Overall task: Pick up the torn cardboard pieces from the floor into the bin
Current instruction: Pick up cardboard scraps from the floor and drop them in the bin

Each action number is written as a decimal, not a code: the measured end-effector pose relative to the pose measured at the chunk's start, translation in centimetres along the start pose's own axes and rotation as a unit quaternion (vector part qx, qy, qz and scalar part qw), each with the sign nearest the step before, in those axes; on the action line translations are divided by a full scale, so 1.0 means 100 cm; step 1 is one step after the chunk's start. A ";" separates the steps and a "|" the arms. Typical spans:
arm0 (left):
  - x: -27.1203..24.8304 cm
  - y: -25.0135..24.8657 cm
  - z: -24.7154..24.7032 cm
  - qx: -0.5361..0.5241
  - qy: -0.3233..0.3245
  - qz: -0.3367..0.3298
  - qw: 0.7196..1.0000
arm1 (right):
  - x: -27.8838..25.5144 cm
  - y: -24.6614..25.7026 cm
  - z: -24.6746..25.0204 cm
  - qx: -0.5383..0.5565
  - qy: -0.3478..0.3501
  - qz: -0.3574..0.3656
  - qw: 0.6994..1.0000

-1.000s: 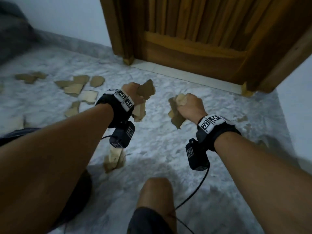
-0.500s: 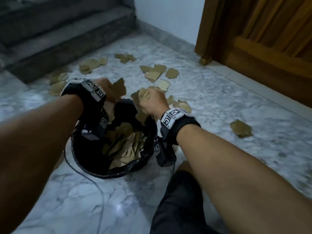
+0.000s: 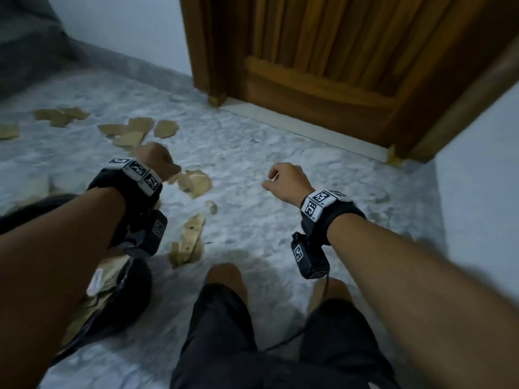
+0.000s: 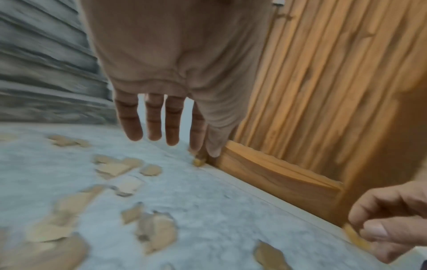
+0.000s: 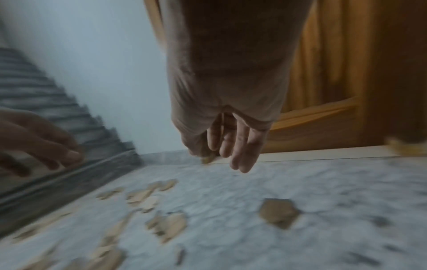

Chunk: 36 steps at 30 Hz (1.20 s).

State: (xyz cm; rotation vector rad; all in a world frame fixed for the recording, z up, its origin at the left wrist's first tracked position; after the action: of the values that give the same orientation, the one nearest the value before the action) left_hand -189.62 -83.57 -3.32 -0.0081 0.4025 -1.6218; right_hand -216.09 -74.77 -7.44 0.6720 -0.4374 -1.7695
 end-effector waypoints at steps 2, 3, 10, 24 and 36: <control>0.010 -0.055 -0.028 0.019 0.022 -0.057 0.998 | -0.009 -0.067 0.031 -0.025 -0.020 -0.052 0.998; 0.014 -0.082 -0.043 0.029 0.038 -0.081 0.996 | -0.014 -0.100 0.045 -0.040 -0.024 -0.077 0.996; 0.026 -0.235 -0.172 0.055 0.147 -0.226 0.962 | -0.046 -0.284 0.091 -0.120 0.016 -0.232 0.965; -0.014 -0.412 -0.430 0.200 0.314 -0.409 0.833 | -0.010 -0.473 0.058 -0.195 0.147 -0.263 0.933; -0.026 -0.438 -0.472 0.212 0.317 -0.410 0.829 | 0.022 -0.503 0.064 -0.372 0.180 -0.160 0.896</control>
State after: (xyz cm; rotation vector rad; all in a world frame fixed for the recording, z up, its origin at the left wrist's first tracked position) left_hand -243.12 -67.58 -35.41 0.8206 0.5774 -2.5379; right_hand -257.95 -62.37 -33.28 0.5060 0.6239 -1.8712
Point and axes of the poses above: each hand's wrist, its own x-axis towards the middle knuckle, its own z-axis out of the back of the hand, y = z × x, the point moved 1 cm from there along x, towards the middle knuckle, and after that the axes turned 2 degrees about y, right-handed, at the moved point
